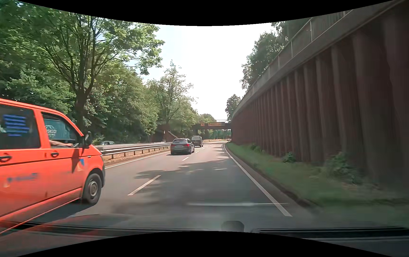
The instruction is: Follow the waypoints while adhering to traffic rules and regulations
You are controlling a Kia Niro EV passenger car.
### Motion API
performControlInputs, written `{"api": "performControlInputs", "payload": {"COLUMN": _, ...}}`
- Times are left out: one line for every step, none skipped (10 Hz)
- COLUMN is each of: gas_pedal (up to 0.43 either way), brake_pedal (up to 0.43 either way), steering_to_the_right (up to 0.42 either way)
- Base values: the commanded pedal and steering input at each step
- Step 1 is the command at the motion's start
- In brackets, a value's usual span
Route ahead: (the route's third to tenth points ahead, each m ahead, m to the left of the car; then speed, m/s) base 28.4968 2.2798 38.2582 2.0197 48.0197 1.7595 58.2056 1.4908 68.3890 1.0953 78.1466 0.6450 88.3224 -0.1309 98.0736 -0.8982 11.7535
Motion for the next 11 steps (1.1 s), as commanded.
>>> {"api": "performControlInputs", "payload": {"gas_pedal": 0.138, "brake_pedal": 0.0, "steering_to_the_right": 0.003}}
{"api": "performControlInputs", "payload": {"gas_pedal": 0.15, "brake_pedal": 0.0, "steering_to_the_right": 0.002}}
{"api": "performControlInputs", "payload": {"gas_pedal": 0.157, "brake_pedal": 0.0, "steering_to_the_right": 0.003}}
{"api": "performControlInputs", "payload": {"gas_pedal": 0.157, "brake_pedal": 0.0, "steering_to_the_right": 0.003}}
{"api": "performControlInputs", "payload": {"gas_pedal": 0.157, "brake_pedal": 0.0, "steering_to_the_right": 0.003}}
{"api": "performControlInputs", "payload": {"gas_pedal": 0.189, "brake_pedal": 0.0, "steering_to_the_right": 0.002}}
{"api": "performControlInputs", "payload": {"gas_pedal": 0.209, "brake_pedal": 0.0, "steering_to_the_right": 0.001}}
{"api": "performControlInputs", "payload": {"gas_pedal": 0.228, "brake_pedal": 0.0, "steering_to_the_right": 0.001}}
{"api": "performControlInputs", "payload": {"gas_pedal": 0.26, "brake_pedal": 0.0, "steering_to_the_right": -0.004}}
{"api": "performControlInputs", "payload": {"gas_pedal": 0.26, "brake_pedal": 0.0, "steering_to_the_right": -0.011}}
{"api": "performControlInputs", "payload": {"gas_pedal": 0.26, "brake_pedal": 0.0, "steering_to_the_right": -0.02}}
